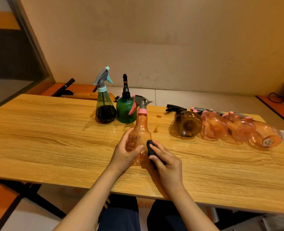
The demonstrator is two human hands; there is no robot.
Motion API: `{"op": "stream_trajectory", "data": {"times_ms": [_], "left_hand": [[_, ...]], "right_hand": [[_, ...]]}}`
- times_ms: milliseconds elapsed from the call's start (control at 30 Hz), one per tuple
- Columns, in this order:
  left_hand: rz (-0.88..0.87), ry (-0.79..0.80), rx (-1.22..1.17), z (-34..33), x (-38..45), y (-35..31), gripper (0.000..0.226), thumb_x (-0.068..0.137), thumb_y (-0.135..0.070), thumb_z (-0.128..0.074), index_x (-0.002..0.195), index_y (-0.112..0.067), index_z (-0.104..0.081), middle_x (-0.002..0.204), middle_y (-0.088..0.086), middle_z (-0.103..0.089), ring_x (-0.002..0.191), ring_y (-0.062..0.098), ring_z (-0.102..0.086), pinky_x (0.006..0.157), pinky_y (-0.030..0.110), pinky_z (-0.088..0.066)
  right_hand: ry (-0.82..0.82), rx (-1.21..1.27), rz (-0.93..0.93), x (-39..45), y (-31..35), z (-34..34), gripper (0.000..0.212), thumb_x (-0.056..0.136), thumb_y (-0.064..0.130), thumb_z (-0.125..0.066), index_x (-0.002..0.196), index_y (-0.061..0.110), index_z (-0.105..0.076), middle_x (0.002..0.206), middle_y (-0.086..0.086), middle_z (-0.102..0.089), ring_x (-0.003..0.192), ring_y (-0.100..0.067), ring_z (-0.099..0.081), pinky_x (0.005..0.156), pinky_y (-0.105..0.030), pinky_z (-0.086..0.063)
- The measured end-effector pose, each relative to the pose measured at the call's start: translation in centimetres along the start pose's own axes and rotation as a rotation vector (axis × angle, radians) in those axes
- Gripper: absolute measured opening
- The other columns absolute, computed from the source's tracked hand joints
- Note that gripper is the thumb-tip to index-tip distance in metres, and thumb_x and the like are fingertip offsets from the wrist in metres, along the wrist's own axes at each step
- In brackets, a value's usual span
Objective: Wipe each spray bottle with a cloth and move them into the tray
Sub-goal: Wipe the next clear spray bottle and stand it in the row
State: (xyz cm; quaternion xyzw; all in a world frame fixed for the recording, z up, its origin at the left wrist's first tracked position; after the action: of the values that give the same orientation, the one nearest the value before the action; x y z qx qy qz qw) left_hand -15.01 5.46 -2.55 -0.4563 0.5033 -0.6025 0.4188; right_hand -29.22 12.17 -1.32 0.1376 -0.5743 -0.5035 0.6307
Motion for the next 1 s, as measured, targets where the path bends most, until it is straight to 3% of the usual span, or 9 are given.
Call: {"op": "stream_trajectory", "data": {"times_ms": [167,267,367,433,500,600,700,800,1000], "left_hand": [[0.061,0.023,-0.114,0.5,0.2,0.2,0.076,0.054,-0.046,-0.067,0.124,-0.028,-0.045,0.118,-0.001,-0.061,0.105,0.008,-0.061,0.085,0.022,-0.051],[0.091,0.026,-0.181,0.8,0.3,0.6,0.084,0.054,-0.041,-0.069,0.13,-0.016,-0.043,0.118,0.011,-0.061,0.11,0.023,-0.059,0.086,0.029,-0.051],[0.137,0.055,-0.219,0.9,0.3,0.9,0.09,0.057,-0.041,-0.068,0.135,-0.009,-0.04,0.118,0.014,-0.061,0.11,0.028,-0.058,0.087,0.036,-0.049],[0.148,0.087,-0.206,0.6,0.2,0.8,0.086,0.056,-0.046,-0.073,0.131,-0.017,-0.043,0.117,0.008,-0.063,0.108,0.023,-0.06,0.085,0.032,-0.051],[0.142,0.106,-0.168,0.3,0.1,0.5,0.098,0.047,-0.06,-0.083,0.128,-0.023,-0.042,0.119,0.0,-0.063,0.111,0.014,-0.061,0.088,0.029,-0.051],[0.118,0.101,-0.104,0.4,0.1,0.5,0.112,0.043,-0.073,-0.081,0.134,-0.025,-0.038,0.13,0.004,-0.055,0.119,0.011,-0.057,0.097,0.032,-0.049],[0.11,0.108,-0.069,0.5,0.1,0.6,0.109,0.049,-0.061,-0.083,0.14,-0.023,-0.037,0.14,0.009,-0.046,0.127,0.018,-0.05,0.104,0.04,-0.045],[0.102,0.108,-0.107,0.4,0.0,0.5,0.09,0.055,-0.045,-0.075,0.136,-0.025,-0.041,0.135,0.006,-0.054,0.12,0.016,-0.056,0.099,0.035,-0.049],[0.073,0.088,-0.144,0.4,0.0,0.2,0.079,0.058,-0.042,-0.072,0.13,-0.031,-0.042,0.134,0.0,-0.054,0.121,0.014,-0.056,0.1,0.035,-0.048]], "right_hand": [[0.029,-0.034,0.059,-0.2,0.6,-0.3,0.041,0.081,0.028,-0.06,0.118,0.01,-0.058,0.122,0.004,-0.058,0.116,-0.009,-0.054,0.1,-0.016,-0.038],[0.035,-0.024,0.055,-0.1,0.4,-0.5,0.04,0.081,0.025,-0.063,0.117,0.01,-0.058,0.122,0.007,-0.057,0.116,-0.007,-0.054,0.1,-0.017,-0.038],[0.008,0.036,-0.01,-0.1,-0.2,-0.3,0.041,0.076,0.013,-0.069,0.116,0.01,-0.059,0.121,0.017,-0.056,0.114,-0.005,-0.056,0.098,-0.017,-0.041],[-0.015,0.045,-0.013,-0.2,-0.4,-0.2,0.042,0.074,0.009,-0.069,0.115,0.009,-0.06,0.119,0.019,-0.056,0.113,-0.005,-0.057,0.096,-0.018,-0.043],[-0.027,0.049,-0.007,-0.2,-0.4,-0.1,0.041,0.074,0.008,-0.069,0.114,0.009,-0.06,0.119,0.019,-0.057,0.112,-0.005,-0.057,0.096,-0.02,-0.044],[-0.023,0.032,0.015,-0.1,-0.1,-0.1,0.041,0.074,0.008,-0.069,0.113,0.009,-0.06,0.119,0.018,-0.057,0.112,-0.007,-0.057,0.096,-0.022,-0.044],[-0.009,0.048,-0.01,0.0,-0.1,-0.1,0.041,0.074,0.01,-0.069,0.114,0.011,-0.061,0.118,0.026,-0.056,0.113,-0.003,-0.056,0.096,-0.018,-0.043],[0.009,0.098,-0.063,0.1,-0.2,-0.1,0.04,0.073,0.012,-0.069,0.112,0.013,-0.062,0.111,0.038,-0.055,0.113,0.002,-0.054,0.095,-0.013,-0.041],[-0.012,0.101,-0.076,1.1,-0.2,-0.4,0.044,0.074,0.0,-0.071,0.114,0.014,-0.06,0.115,0.018,-0.057,0.112,0.01,-0.051,0.093,-0.009,-0.039]]}}
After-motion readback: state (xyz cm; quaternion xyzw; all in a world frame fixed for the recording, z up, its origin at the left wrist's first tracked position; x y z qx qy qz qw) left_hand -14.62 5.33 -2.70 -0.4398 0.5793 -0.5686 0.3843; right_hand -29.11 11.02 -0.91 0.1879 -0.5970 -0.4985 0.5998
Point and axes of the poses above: each hand's wrist, its own x-axis towards the middle knuckle, its own z-axis out of the back of the hand, y = z × x, the point moved 5 cm from there along x, towards the middle knuckle
